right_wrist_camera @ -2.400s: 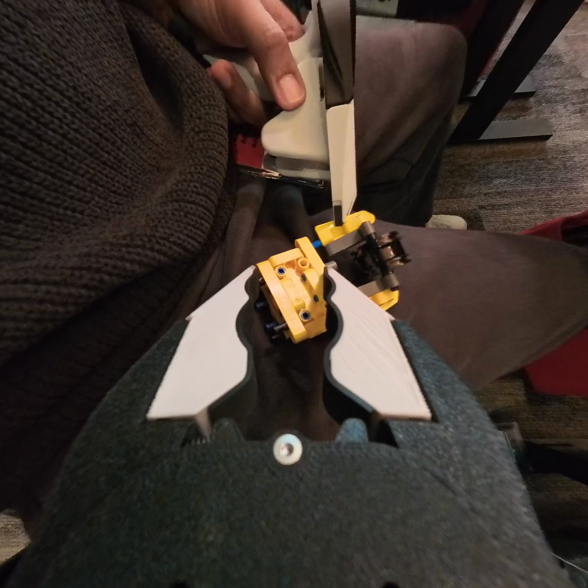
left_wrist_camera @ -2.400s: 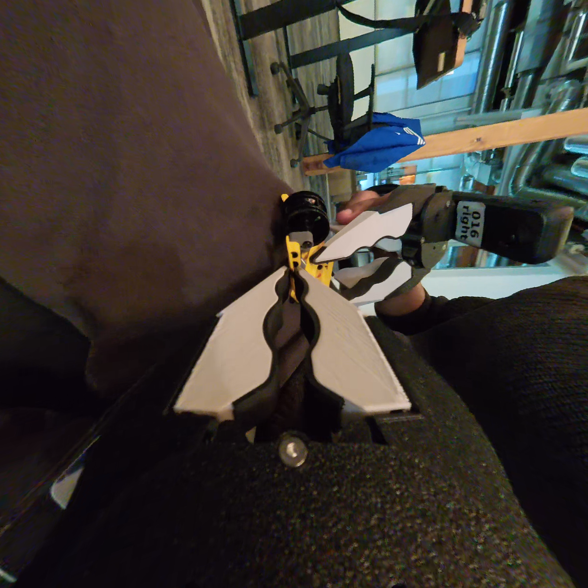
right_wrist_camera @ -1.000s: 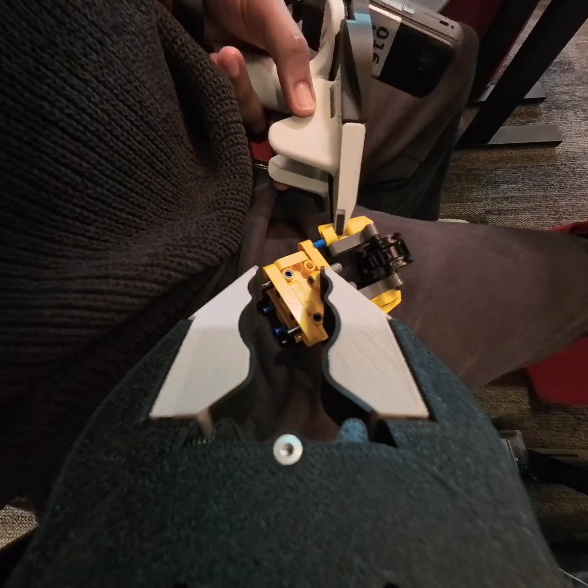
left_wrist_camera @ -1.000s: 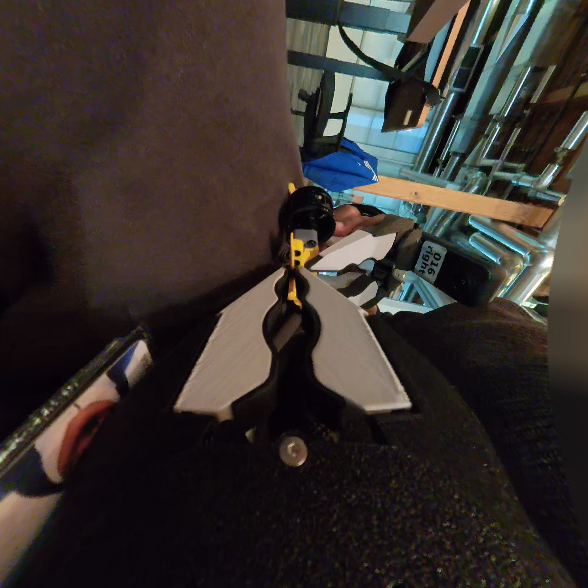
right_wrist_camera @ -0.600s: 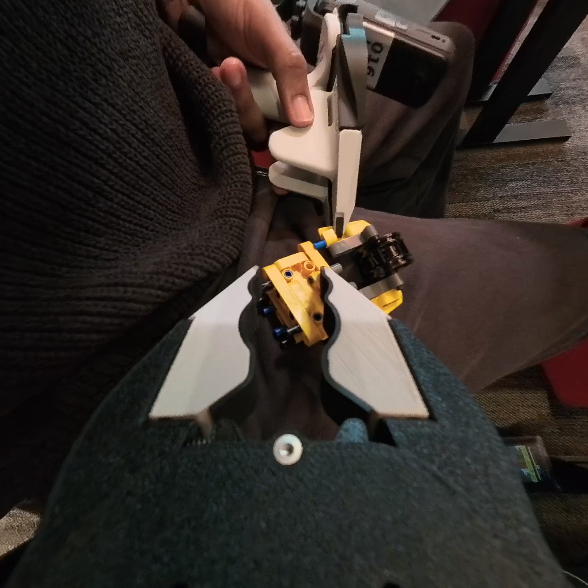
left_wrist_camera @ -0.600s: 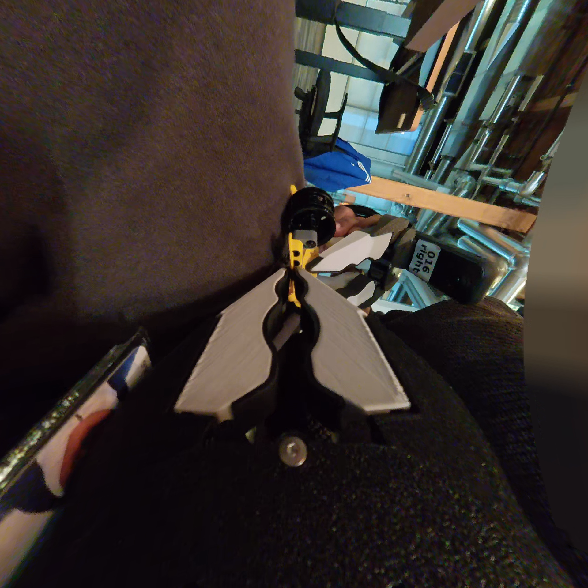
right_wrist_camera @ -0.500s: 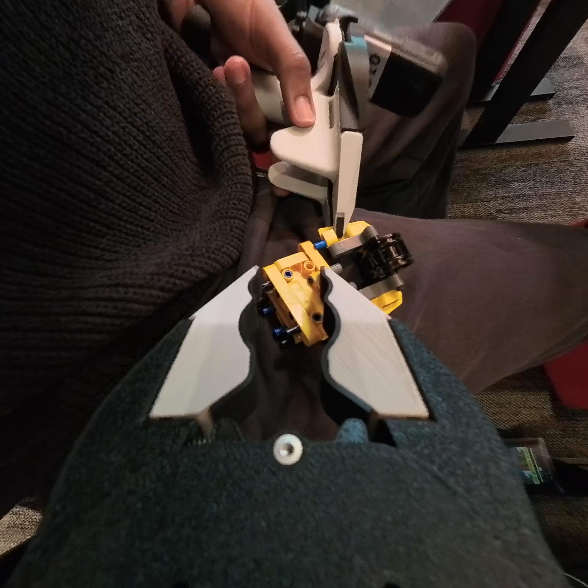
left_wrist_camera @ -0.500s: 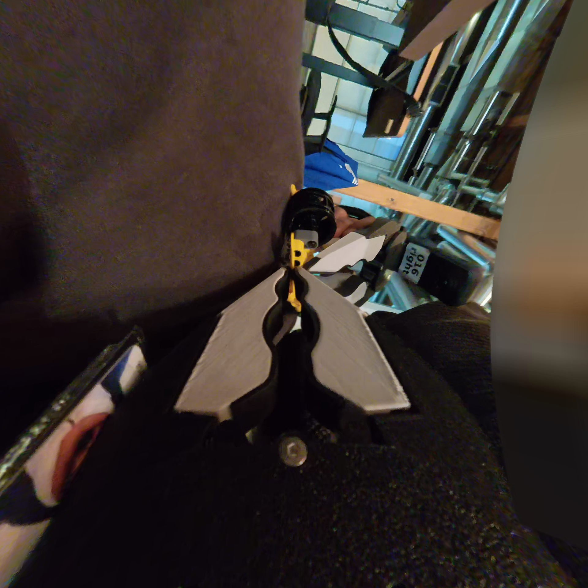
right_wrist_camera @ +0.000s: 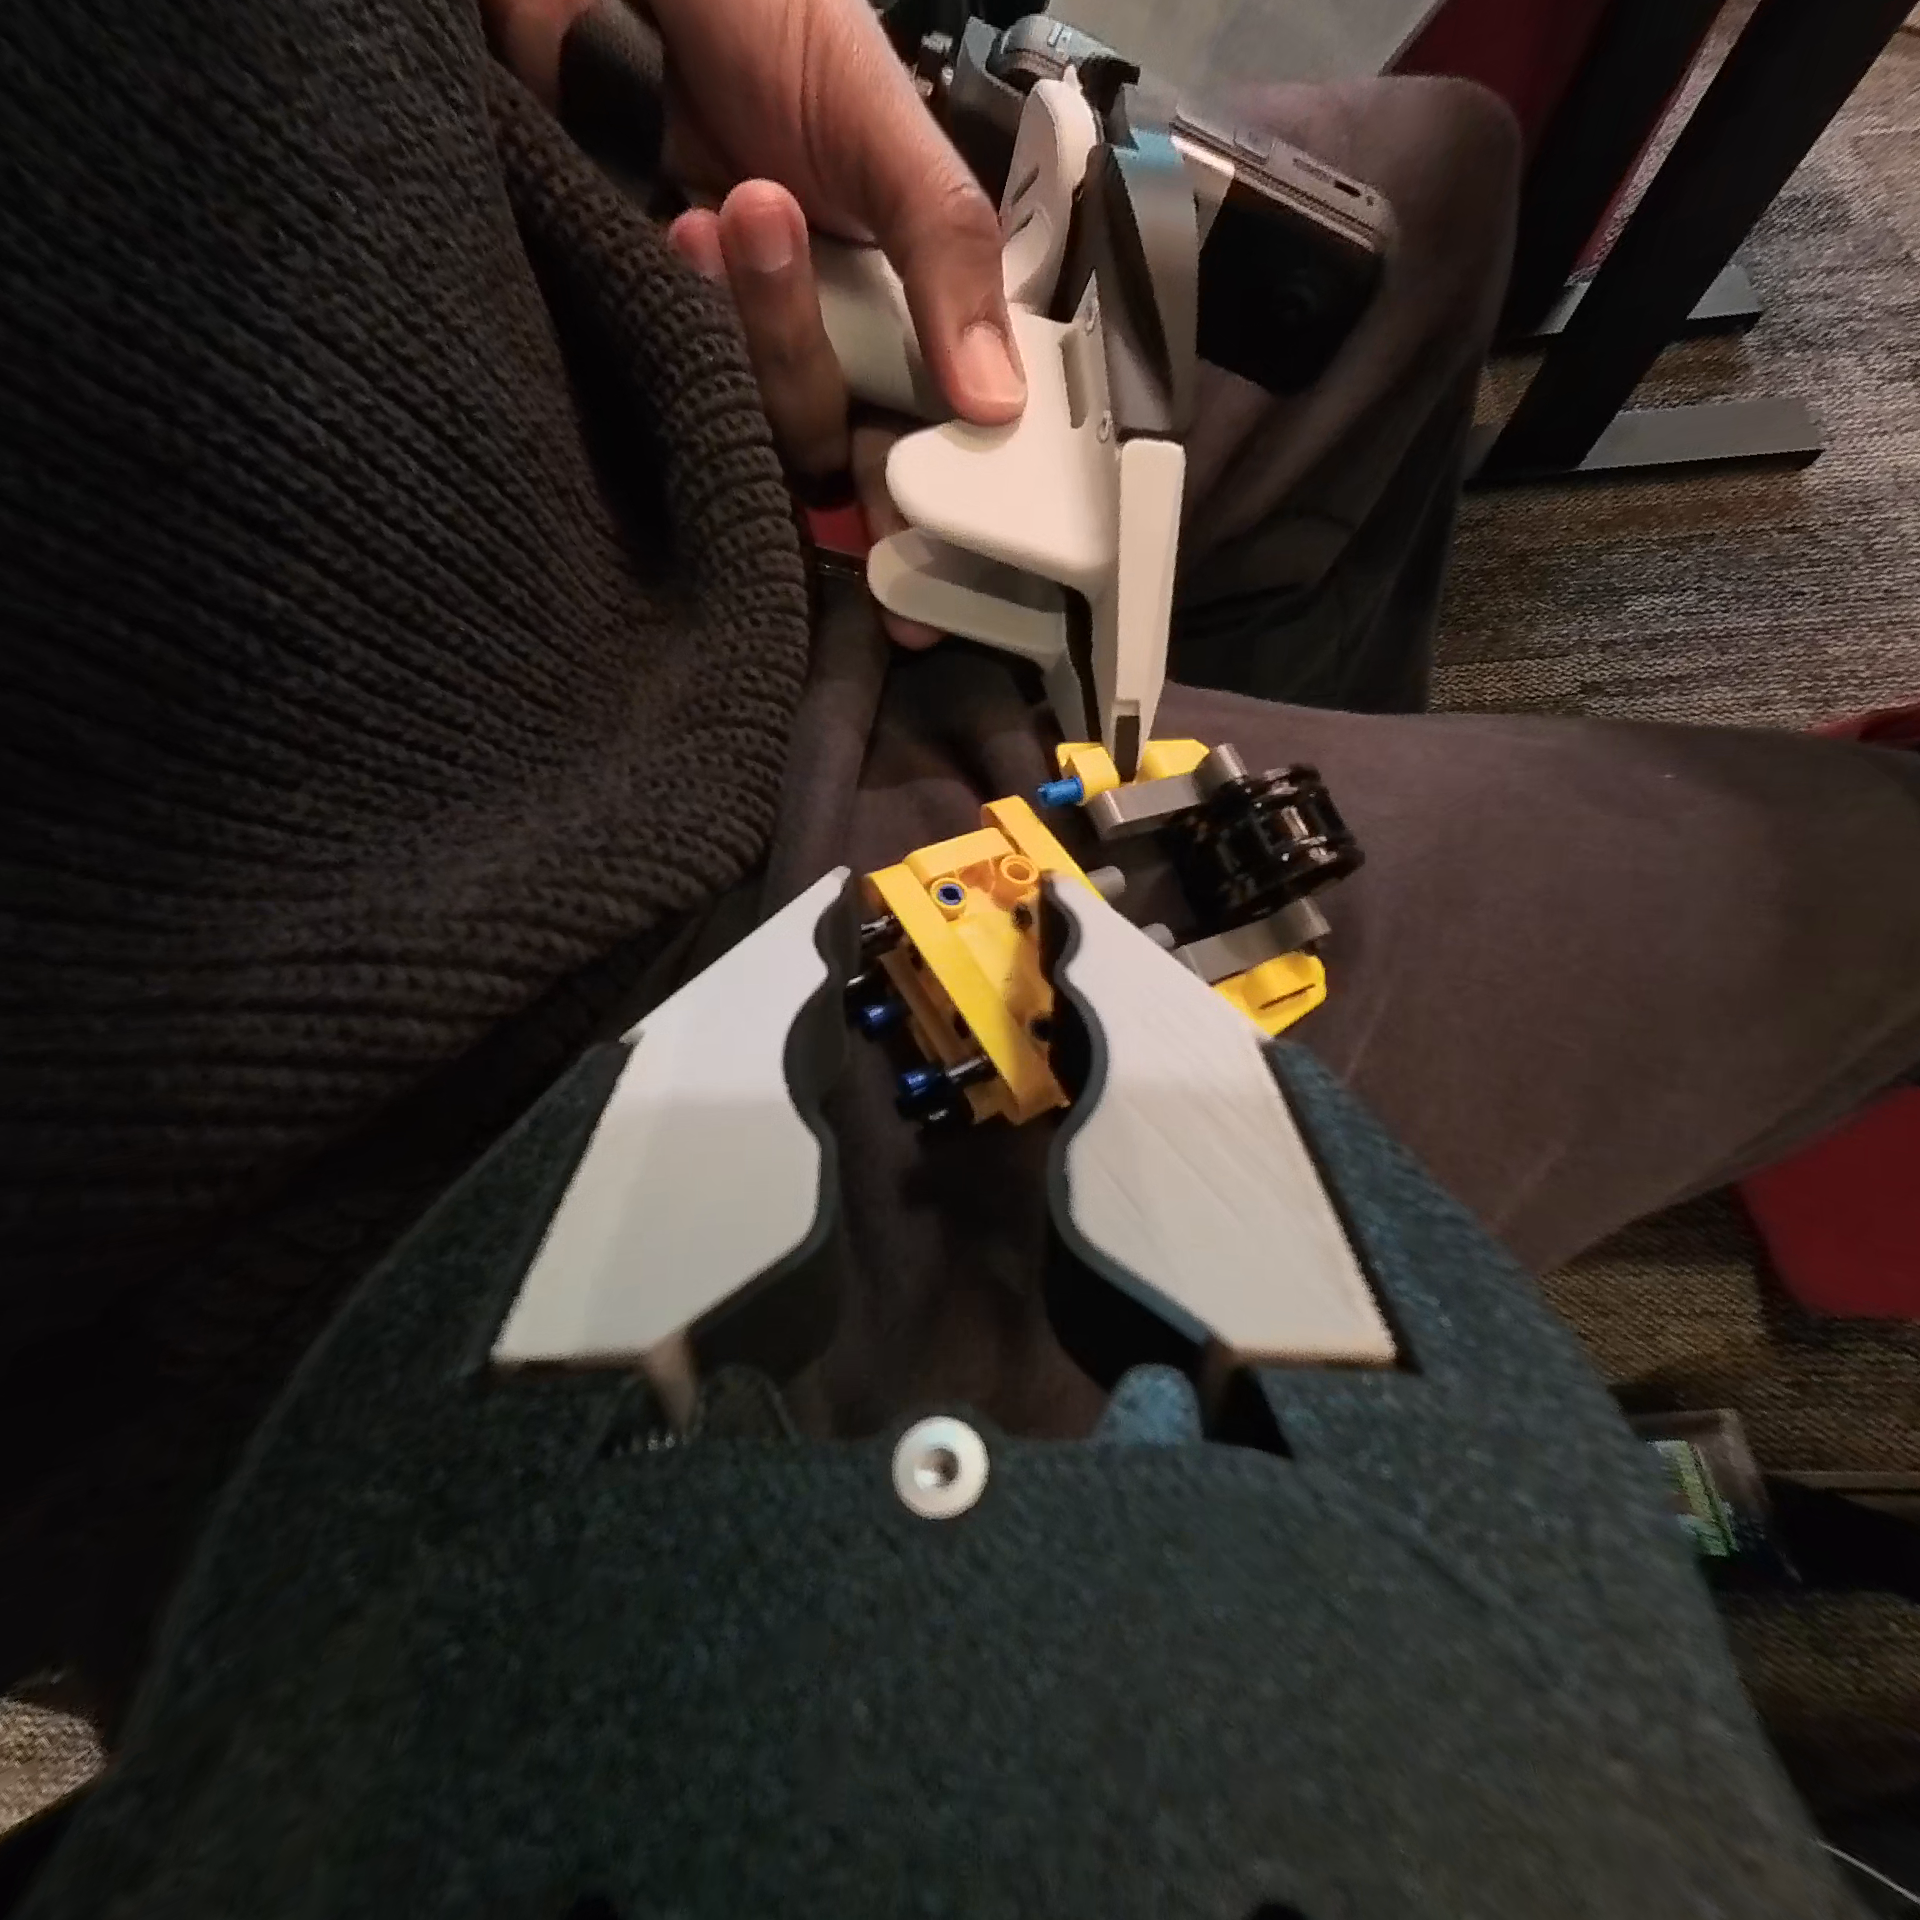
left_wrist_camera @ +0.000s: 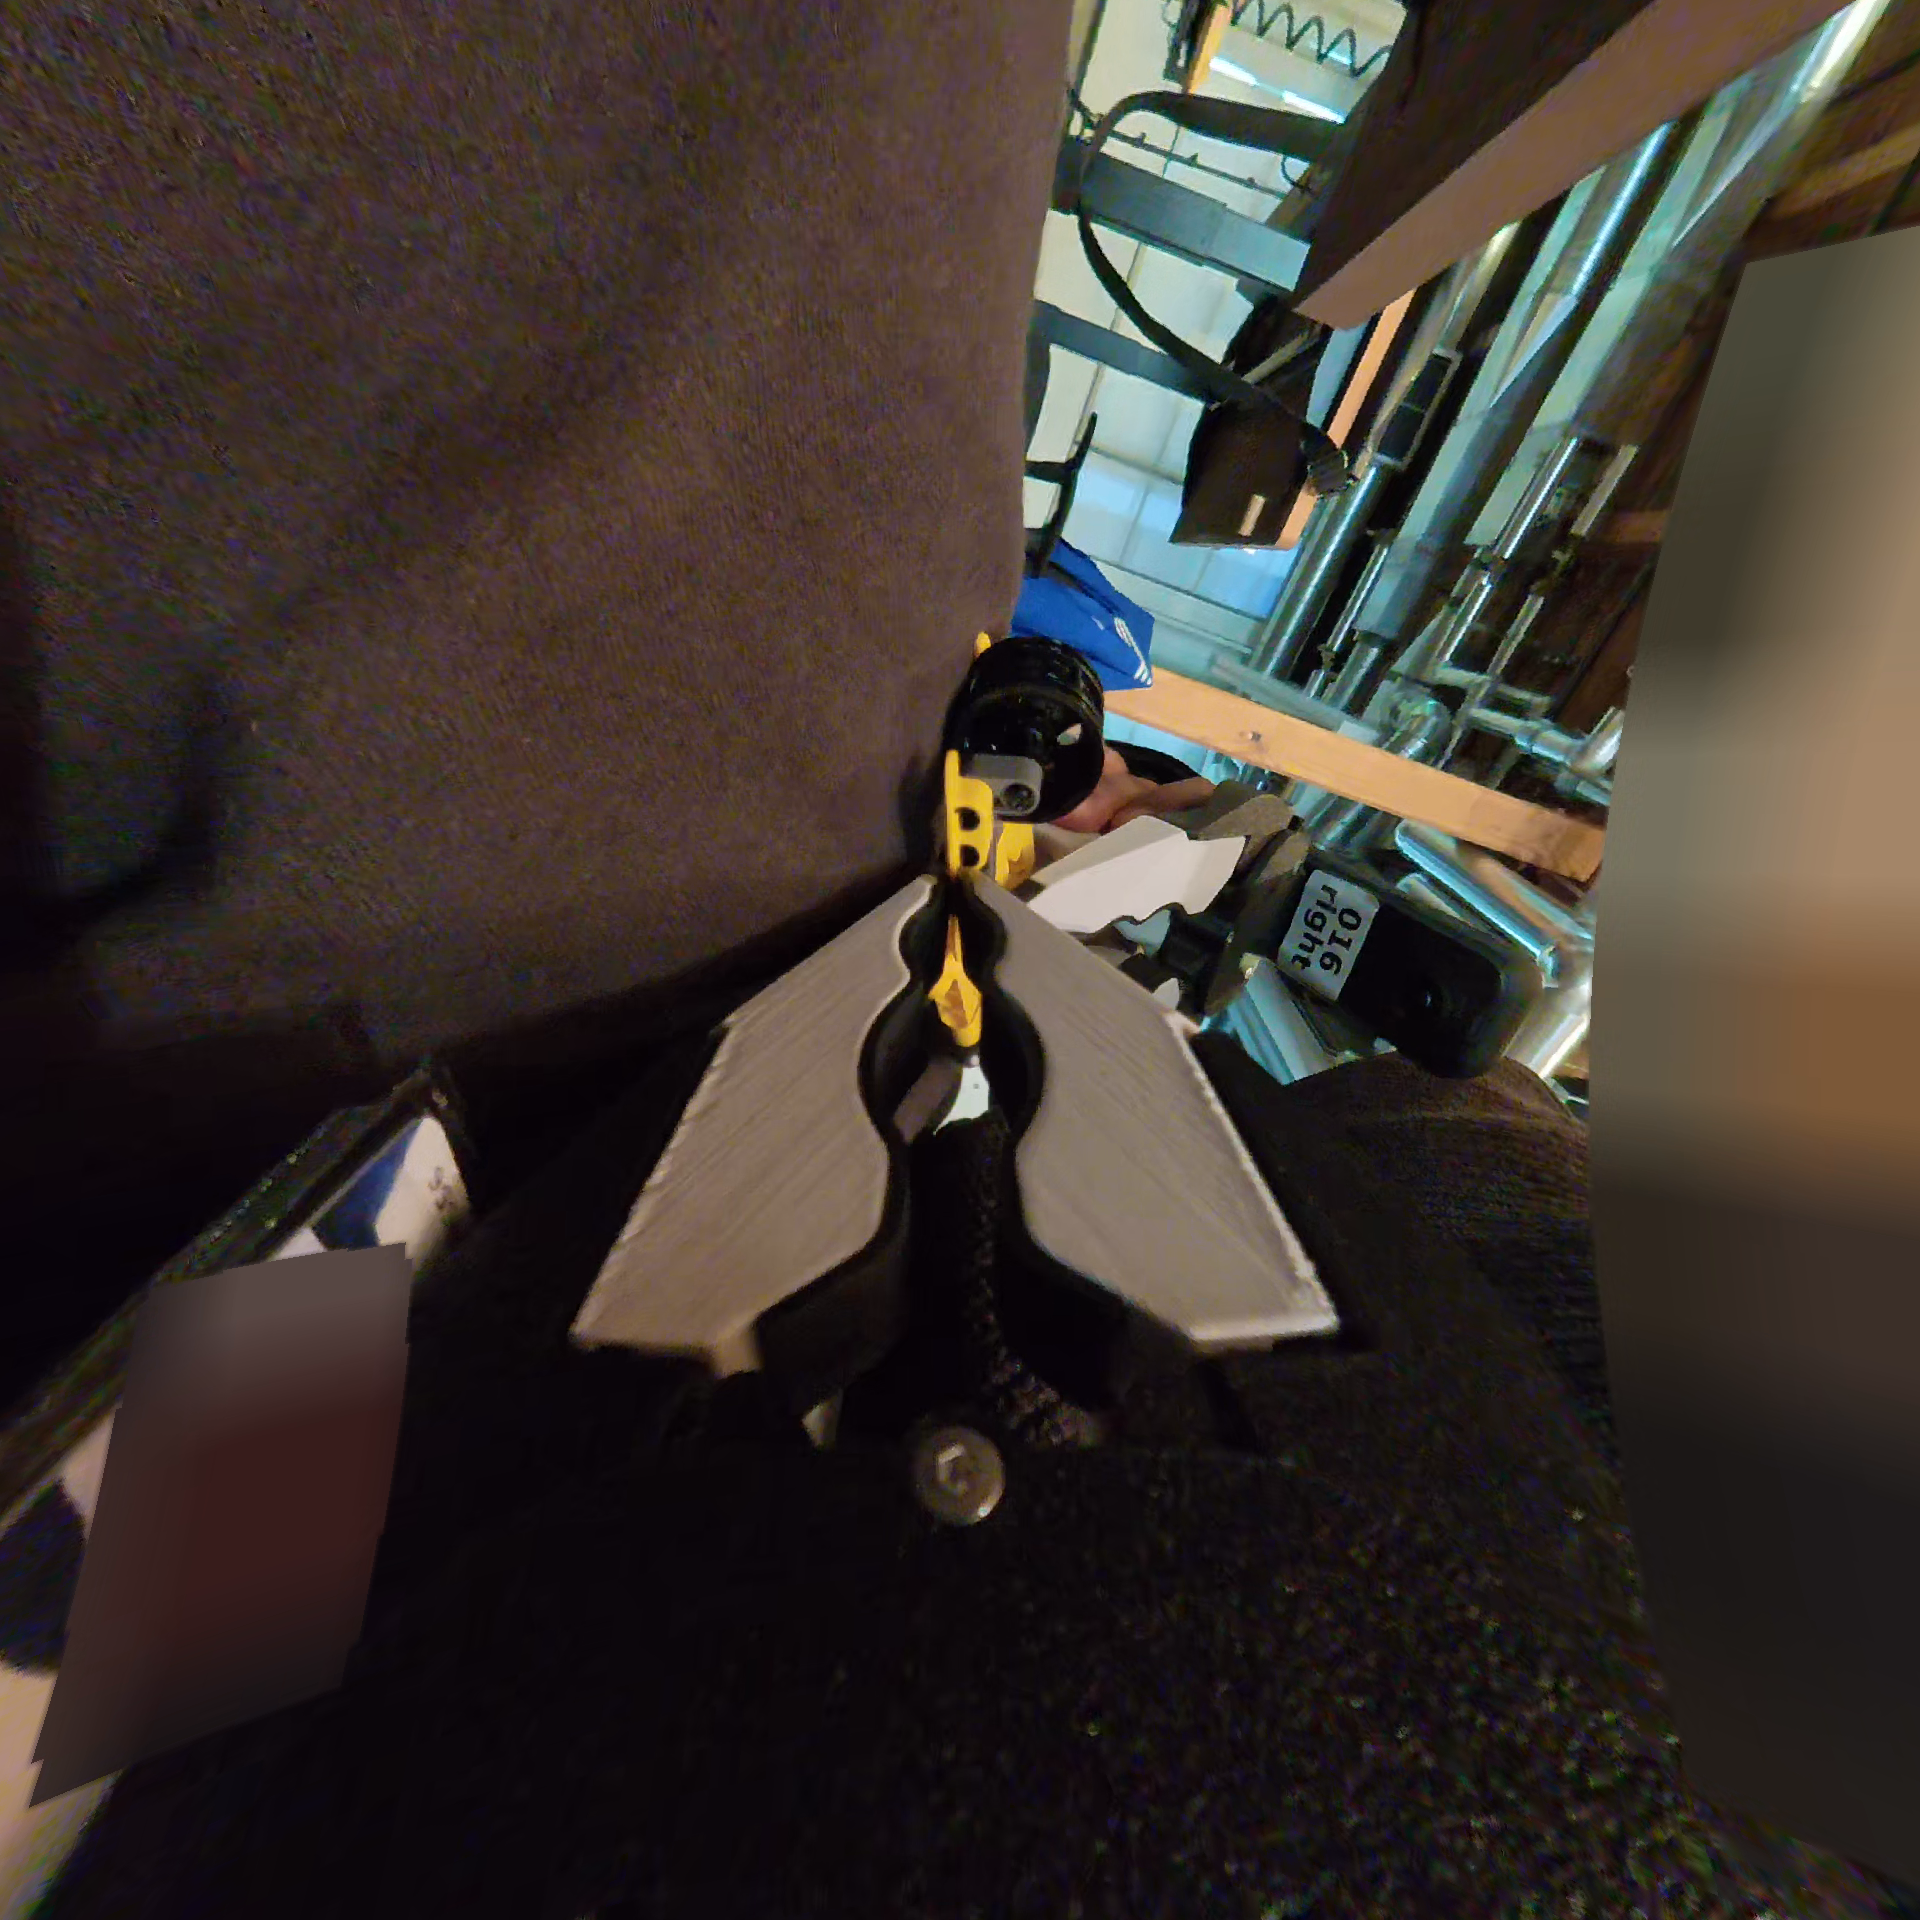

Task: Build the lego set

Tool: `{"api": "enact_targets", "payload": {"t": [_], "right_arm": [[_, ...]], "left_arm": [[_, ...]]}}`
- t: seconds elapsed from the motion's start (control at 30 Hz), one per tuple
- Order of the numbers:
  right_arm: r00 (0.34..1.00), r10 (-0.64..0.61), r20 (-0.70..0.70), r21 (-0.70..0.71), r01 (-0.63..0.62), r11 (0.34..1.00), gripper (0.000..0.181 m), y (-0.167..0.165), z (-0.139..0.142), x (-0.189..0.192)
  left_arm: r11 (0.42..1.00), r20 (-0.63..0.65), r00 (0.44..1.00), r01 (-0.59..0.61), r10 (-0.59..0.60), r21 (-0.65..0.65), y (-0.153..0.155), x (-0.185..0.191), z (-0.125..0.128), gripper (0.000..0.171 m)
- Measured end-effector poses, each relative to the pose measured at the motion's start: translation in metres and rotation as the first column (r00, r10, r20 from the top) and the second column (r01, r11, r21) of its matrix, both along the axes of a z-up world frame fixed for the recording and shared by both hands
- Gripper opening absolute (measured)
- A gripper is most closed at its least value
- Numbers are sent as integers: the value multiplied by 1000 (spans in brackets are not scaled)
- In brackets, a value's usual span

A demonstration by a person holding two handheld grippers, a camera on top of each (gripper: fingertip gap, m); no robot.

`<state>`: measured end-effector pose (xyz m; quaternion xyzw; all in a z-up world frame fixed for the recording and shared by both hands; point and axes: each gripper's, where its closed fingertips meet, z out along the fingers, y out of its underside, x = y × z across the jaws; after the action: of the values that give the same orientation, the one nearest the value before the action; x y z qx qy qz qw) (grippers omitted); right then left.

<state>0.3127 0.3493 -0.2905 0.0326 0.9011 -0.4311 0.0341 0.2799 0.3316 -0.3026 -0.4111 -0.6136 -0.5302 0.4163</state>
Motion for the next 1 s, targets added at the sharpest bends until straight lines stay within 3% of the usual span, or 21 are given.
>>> {"api": "enact_targets", "payload": {"t": [0.3, 0.47, 0.6, 0.73, 0.9, 1.0], "right_arm": [[997, -22, 77, -18, 23, 1000, 29, 1, 3, -2], [972, -167, 167, -111, 187, 976, 37, 7, 25, -26], [923, -325, 205, -9, 334, 943, 44, 25, 9, -45], [853, -407, 328, 72, 407, 911, 46, 28, -7, -43], [741, -389, 547, 66, 425, 903, 47, 23, -2, -35], [745, -403, 532, 66, 438, 896, 32, 26, 0, -36]], "left_arm": [[999, -34, 999, 32, -33, -31, 5, -2, -3, 1], [999, -41, 999, 33, -35, -40, 4, -2, -4, 0], [999, -48, 998, 37, -38, -36, 4, -2, -3, 1], [999, -57, 997, 40, -43, -36, 3, -1, -2, 1], [998, -83, 995, 43, -46, -40, 2, -1, 0, 1], [999, -117, 992, 37, -41, -35, 1, -2, 5, 0]]}}
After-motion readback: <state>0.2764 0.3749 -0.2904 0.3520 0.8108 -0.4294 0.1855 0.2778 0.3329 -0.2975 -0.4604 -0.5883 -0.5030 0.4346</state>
